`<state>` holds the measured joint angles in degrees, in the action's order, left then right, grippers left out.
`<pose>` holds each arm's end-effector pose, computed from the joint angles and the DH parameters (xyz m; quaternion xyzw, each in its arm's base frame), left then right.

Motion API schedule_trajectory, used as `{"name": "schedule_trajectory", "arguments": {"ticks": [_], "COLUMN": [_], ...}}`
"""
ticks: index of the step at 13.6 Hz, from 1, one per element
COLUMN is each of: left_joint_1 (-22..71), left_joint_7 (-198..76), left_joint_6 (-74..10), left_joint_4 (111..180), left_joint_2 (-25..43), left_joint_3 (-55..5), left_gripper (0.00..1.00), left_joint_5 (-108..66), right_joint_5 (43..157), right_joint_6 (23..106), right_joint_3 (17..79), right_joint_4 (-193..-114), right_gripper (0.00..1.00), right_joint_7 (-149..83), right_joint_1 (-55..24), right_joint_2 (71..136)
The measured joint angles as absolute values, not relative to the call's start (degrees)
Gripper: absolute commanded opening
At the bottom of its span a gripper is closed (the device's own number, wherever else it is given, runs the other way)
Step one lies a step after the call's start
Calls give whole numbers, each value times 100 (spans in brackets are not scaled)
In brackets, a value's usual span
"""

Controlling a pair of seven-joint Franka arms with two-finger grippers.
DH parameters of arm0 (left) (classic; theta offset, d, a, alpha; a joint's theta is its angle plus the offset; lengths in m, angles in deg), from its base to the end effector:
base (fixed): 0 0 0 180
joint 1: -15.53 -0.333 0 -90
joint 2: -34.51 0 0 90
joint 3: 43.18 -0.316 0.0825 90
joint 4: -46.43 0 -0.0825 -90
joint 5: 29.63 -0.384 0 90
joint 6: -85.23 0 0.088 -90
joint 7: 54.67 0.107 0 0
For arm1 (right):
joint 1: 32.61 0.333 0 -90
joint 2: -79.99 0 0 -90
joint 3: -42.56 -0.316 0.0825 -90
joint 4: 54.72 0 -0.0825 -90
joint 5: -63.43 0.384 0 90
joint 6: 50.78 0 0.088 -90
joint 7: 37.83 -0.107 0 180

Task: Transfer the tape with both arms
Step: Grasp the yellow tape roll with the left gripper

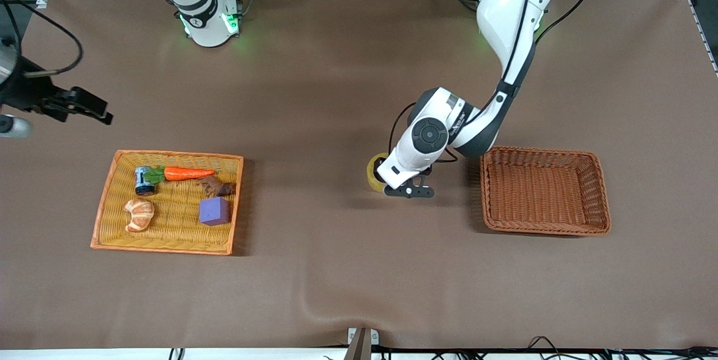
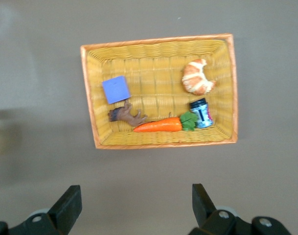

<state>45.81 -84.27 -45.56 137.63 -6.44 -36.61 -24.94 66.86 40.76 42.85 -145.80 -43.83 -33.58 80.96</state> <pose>0.5616 -0.4102 0.2148 0.9974 -0.0226 -0.0460 0.0515 0.5616 -0.0061 0.6087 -0.9975 0.0642 0.0057 0.0297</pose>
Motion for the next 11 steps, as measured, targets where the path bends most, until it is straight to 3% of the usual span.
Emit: {"name": "schedule_trajectory", "arguments": {"ticks": [2, 3, 11], "left_joint_1": [4571, 4570, 4359], "left_joint_7": [-8426, -8426, -8359], "left_joint_6": [-4603, -4606, -4349], "left_joint_4": [13754, 13751, 13582], "left_joint_2": [-719, -728, -602], "left_joint_3": [-3672, -3676, -3752], "left_gripper": [4, 0, 0], "left_joint_5": [-2494, -2494, -2494], "right_joint_5": [6643, 6608, 6318], "right_joint_6": [4084, 4083, 3884], "right_joint_3": [4297, 4297, 4292], "right_joint_4": [-14528, -14494, -14456], "right_gripper": [100, 100, 100], "right_joint_7": [-4383, -4383, -4394], "right_joint_1": [-3446, -3469, -3475], "right_joint_2": [8097, 8097, 8123]}}
